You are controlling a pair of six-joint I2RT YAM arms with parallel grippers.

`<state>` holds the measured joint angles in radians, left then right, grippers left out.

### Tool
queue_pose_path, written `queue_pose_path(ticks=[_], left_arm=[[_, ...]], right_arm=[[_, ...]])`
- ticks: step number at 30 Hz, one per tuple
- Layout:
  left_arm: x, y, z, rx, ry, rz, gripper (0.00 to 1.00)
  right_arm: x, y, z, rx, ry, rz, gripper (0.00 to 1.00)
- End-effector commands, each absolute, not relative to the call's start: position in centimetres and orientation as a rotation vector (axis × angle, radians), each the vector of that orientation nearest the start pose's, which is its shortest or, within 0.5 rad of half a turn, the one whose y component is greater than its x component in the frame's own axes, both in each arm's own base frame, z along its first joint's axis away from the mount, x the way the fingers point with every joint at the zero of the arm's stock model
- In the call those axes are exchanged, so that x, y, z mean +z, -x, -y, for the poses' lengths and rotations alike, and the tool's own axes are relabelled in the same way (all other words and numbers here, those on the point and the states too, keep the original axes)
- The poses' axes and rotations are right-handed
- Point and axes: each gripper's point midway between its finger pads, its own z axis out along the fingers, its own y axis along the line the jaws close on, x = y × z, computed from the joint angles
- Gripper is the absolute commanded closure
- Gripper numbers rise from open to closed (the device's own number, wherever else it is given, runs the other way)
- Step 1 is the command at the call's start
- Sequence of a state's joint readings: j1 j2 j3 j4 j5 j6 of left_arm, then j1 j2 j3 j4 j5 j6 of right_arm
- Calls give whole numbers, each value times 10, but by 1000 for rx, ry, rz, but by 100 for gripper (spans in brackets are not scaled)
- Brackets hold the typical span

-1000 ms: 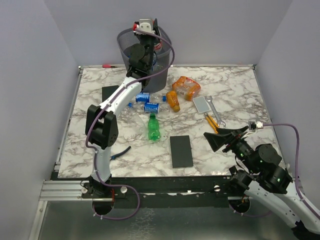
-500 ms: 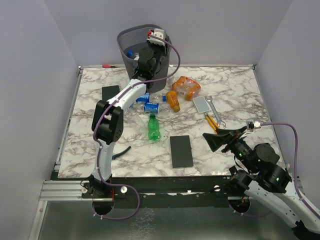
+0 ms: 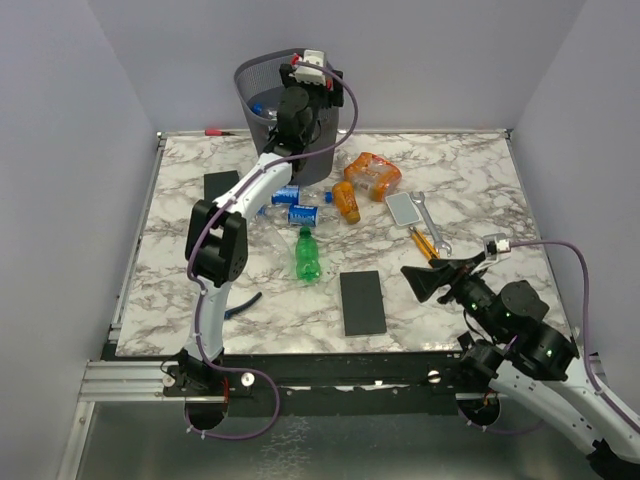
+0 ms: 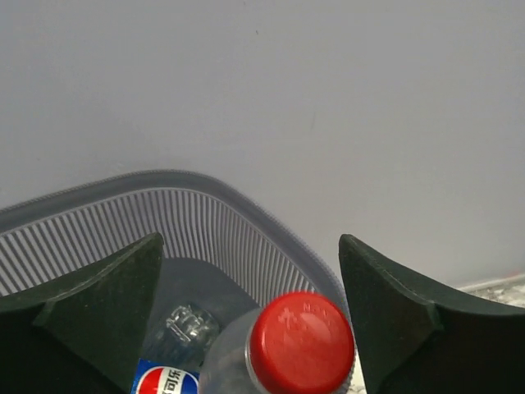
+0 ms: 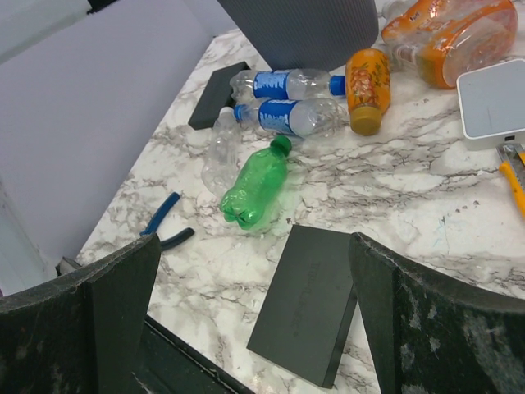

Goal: Put the plastic bottles in the bin
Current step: Place the plastic bottle in the trash bin, then pick up the plastic bottle at the center of the board.

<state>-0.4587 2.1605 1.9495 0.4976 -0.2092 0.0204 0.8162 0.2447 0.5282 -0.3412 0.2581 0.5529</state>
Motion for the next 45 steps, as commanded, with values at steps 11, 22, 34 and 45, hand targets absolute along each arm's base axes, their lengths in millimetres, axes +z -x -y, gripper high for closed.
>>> queue_pose_path(ticks=[11,22,34,45], left_arm=[[553,-520,175,-163,229,-964,13],[487,-385,158,-316,141,-1108,16],[278,-301,121,-396,204,-1552,13],[232,-273,112,-502,299,-1586,2]], right_arm=[[268,-185,-145,759,7,-1676,0],[283,-221,-136,522,-65,-1724,0],[202,-288,-193,457,-98,-2052,2],[129,-369,-251,476,-11,-2203,3]])
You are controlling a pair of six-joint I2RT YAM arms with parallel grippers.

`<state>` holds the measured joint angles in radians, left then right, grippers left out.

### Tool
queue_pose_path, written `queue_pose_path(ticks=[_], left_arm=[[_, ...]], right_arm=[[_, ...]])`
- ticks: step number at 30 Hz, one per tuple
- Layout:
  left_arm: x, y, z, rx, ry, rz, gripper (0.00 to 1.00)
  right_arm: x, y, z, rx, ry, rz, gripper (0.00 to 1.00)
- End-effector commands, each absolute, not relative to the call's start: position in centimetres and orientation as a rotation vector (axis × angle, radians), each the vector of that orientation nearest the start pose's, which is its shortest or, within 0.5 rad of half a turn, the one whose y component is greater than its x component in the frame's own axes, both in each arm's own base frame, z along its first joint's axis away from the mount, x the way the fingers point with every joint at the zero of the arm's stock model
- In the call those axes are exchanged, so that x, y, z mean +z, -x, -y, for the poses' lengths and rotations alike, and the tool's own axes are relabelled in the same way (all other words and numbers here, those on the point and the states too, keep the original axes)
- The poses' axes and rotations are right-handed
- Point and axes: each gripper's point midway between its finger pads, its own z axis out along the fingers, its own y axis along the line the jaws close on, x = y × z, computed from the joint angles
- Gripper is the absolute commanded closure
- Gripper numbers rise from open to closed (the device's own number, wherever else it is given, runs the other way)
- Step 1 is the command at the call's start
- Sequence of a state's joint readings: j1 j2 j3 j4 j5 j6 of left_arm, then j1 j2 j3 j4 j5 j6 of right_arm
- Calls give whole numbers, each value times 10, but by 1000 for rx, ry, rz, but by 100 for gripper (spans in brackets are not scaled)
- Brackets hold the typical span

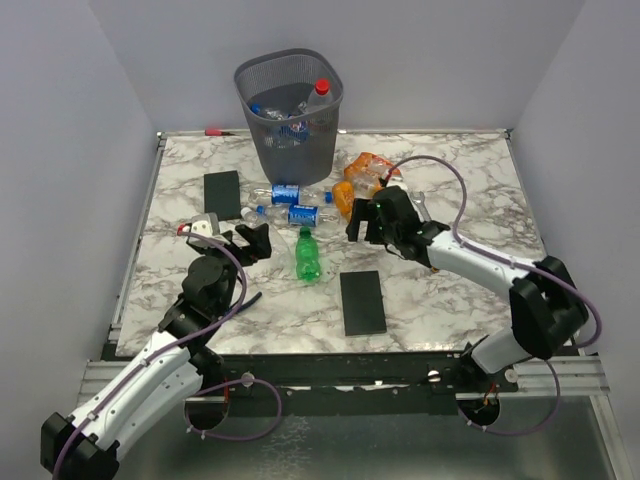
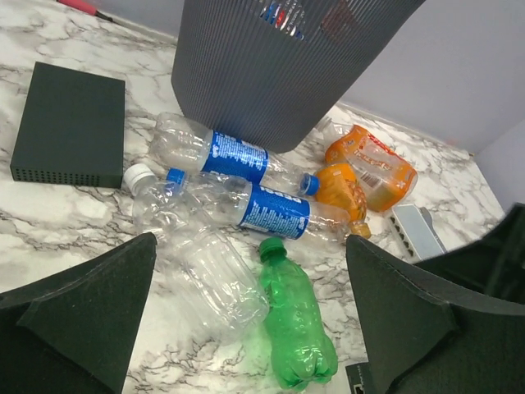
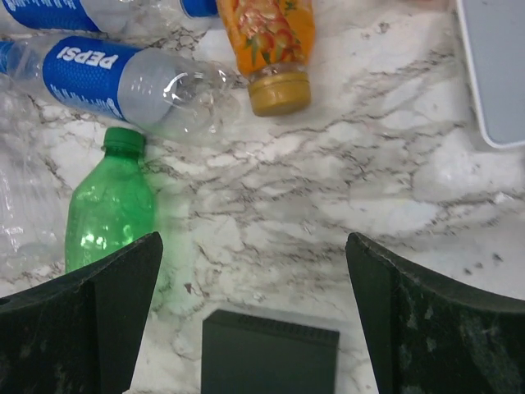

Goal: Put the plastic bottles in the bin
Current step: Pick up the plastic bottle at the center of the board.

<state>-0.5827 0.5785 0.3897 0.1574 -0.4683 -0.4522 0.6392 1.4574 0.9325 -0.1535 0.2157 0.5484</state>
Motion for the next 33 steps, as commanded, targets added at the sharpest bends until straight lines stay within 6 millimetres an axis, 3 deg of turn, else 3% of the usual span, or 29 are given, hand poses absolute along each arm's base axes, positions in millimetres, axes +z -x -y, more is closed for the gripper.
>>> queue_pose_path(ticks=[1,6,12,18,23,33], left_arm=[[231,-274,114,-508,294,-1588,1],[226,-275,116,-510,302,-1604,1],[224,-273,112,-495,301,-1600,1],[222,-274,113,-497,301,-1597,1],[221,-274,113,-492,300,-1602,1],[218,-276,114,-481,295,-1610,1]], right_arm=[[126,-380,-251,476,-32,-2207,3],[102,-419,-253,421,-64,-2252,8],[83,-438,-257,381,-43,-2282,15],[56,-438,-262,376,-19,-2344,24],[35,-432,-258,354,-10,-2387,38],[38,-430,-258,354,57,-2365,59]])
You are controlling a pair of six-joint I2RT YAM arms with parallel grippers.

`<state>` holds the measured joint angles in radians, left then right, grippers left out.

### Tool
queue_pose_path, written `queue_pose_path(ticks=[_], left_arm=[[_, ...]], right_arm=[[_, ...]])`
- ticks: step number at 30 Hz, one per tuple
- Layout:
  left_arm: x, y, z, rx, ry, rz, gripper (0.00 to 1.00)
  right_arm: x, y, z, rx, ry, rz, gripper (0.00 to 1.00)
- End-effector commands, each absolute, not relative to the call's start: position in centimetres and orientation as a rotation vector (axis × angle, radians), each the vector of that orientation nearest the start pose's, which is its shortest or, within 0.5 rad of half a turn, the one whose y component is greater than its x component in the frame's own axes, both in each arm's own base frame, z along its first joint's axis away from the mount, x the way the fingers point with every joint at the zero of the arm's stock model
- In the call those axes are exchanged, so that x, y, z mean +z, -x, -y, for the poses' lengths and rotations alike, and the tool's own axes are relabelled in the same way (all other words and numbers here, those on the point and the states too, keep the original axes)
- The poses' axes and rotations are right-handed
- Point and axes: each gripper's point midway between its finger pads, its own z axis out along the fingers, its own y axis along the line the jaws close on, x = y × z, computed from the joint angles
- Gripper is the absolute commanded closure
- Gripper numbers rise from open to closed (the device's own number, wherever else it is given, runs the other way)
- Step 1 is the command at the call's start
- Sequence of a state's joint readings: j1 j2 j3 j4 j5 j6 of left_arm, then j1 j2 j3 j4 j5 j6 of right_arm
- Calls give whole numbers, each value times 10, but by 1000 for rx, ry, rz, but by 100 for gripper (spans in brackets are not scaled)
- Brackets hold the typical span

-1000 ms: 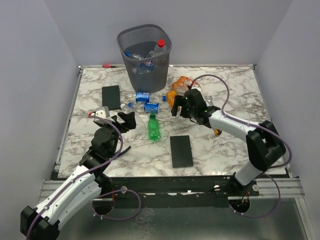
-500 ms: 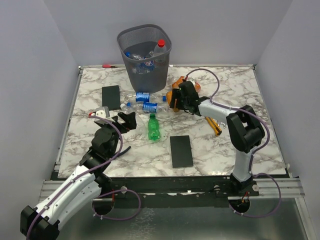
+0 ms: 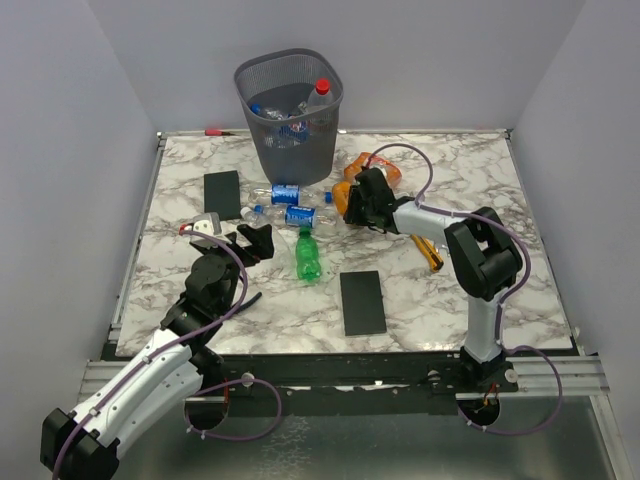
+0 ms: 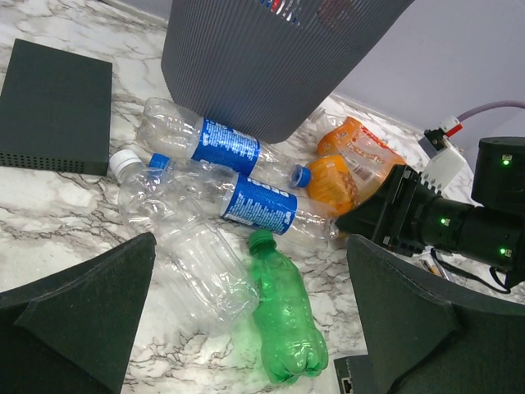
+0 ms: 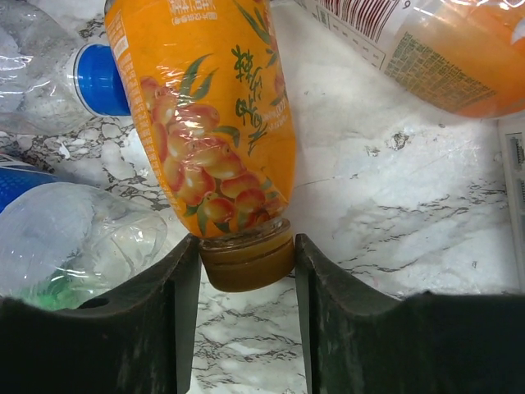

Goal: Put the plastic bottles in the bin
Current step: Pick up the plastic bottle at the center of the board.

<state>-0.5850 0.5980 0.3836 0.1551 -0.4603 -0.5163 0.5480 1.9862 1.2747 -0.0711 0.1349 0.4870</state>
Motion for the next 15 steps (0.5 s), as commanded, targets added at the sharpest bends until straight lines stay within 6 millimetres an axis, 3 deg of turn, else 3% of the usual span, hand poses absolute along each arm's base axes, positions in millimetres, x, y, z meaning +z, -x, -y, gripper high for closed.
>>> queue_pose_path(ticks=[1,5,8,12,15], left_arm=[[218,-276,113,-477,295,-1612,1],[217,-277,112,-468,299,-1613,1],[218,-277,112,-466,300,-1611,1],[219,-277,116,-487,284,-1610,1],[222,-277,133,-550,206,-1616,1]], right_arm=[[41,-429,-257,356,67,-2357,62],[63,-416,-249,363,92,-2325,70],[84,-389,-235,388,109,-2297,72],[112,-340,-221,469,194,-2277,73],[122,-294,-218,578,349,-2321,72]])
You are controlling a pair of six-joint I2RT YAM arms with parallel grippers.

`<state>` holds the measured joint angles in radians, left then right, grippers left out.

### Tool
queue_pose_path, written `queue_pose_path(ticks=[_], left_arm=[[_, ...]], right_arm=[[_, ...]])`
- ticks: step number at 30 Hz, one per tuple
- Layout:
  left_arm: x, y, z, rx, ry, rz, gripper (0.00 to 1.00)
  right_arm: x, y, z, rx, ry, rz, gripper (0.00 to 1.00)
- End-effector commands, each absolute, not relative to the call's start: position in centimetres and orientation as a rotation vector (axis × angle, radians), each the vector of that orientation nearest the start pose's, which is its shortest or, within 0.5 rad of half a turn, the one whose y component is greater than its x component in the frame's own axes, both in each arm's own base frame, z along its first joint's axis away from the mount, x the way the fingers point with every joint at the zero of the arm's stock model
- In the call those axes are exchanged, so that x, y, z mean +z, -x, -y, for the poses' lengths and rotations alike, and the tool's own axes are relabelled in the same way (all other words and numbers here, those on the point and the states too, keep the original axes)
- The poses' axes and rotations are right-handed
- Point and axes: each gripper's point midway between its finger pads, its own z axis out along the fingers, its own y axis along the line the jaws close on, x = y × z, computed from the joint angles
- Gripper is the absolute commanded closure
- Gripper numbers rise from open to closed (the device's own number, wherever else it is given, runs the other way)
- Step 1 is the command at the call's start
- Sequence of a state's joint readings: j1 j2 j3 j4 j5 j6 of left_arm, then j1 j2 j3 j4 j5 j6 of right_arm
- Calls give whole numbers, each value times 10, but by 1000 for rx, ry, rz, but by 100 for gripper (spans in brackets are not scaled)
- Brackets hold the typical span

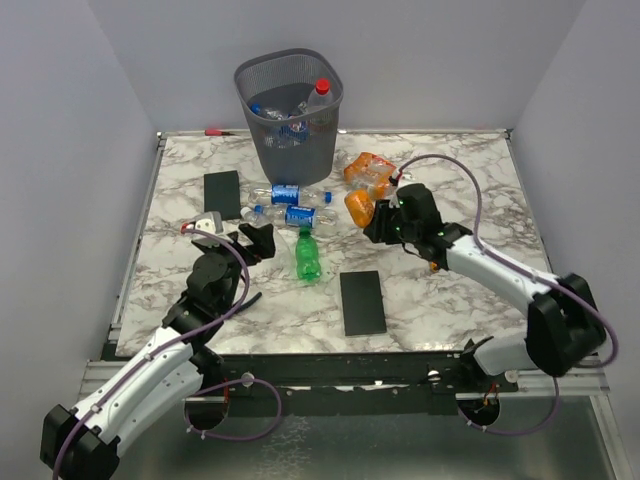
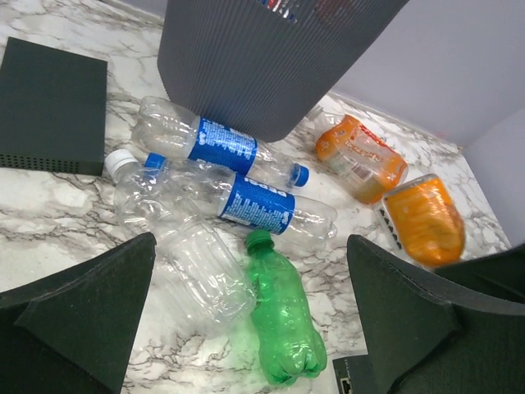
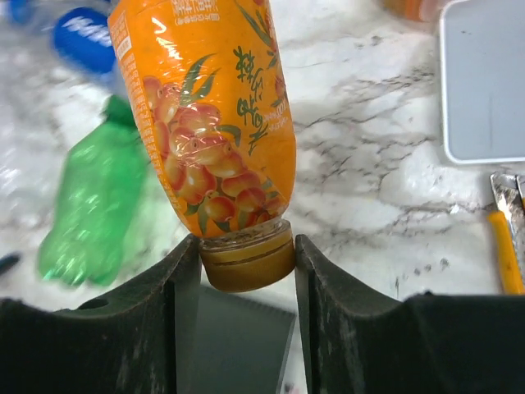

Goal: Put the plastic bottles in the bin
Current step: Pick up the plastic bottle at the center of the board.

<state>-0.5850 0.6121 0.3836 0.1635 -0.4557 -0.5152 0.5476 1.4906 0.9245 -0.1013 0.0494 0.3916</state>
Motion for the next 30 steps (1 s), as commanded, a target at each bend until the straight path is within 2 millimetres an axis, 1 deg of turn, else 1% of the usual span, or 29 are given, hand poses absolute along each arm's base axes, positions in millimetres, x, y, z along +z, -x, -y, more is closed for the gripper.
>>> queue_pose_path(ticks=[1,3,5,8,11,13,16,18,20,22,24,27,30], left_arm=[[223,-277,142,-577,160,-1624,1],[222,-275,162,-644,66,-1652,1],[215,-276,177,-684,11,-1700,1],[207,-277,197,-736,-66,-1760,1],[205,-274,210,-794,-121,-1786,1],[204,-270,217,-834,-153,-1787,1],[205,-263,228,-910,-194,-1791,1],[209,-257,237,-971,-224,-1788,1],[217,-253,244,-1019,-253,-1779,1],[230,-252,250,-1057,-278,-1754,1],[244,-250,254,-1089,-302,-1724,1],[267,-246,259,-1150,-304,-1659,1],[295,-239,260,-1238,-271,-1554,1]], right_arm=[[121,-278,-217,602,393,-2352,72],[118,-258,-204,550,429,-2418,72],[116,-246,-189,470,442,-2466,72],[120,-247,-162,281,403,-2507,72],[128,-254,-147,153,398,-2511,72],[138,-257,-151,157,444,-2485,72],[161,-253,-173,273,583,-2372,72],[175,-243,-191,340,687,-2288,72],[182,-230,-206,388,781,-2234,72],[188,-213,-224,448,885,-2180,72],[194,-201,-235,462,940,-2129,71],[204,-205,-233,412,888,-2090,71],[219,-210,-232,437,803,-2020,72]])
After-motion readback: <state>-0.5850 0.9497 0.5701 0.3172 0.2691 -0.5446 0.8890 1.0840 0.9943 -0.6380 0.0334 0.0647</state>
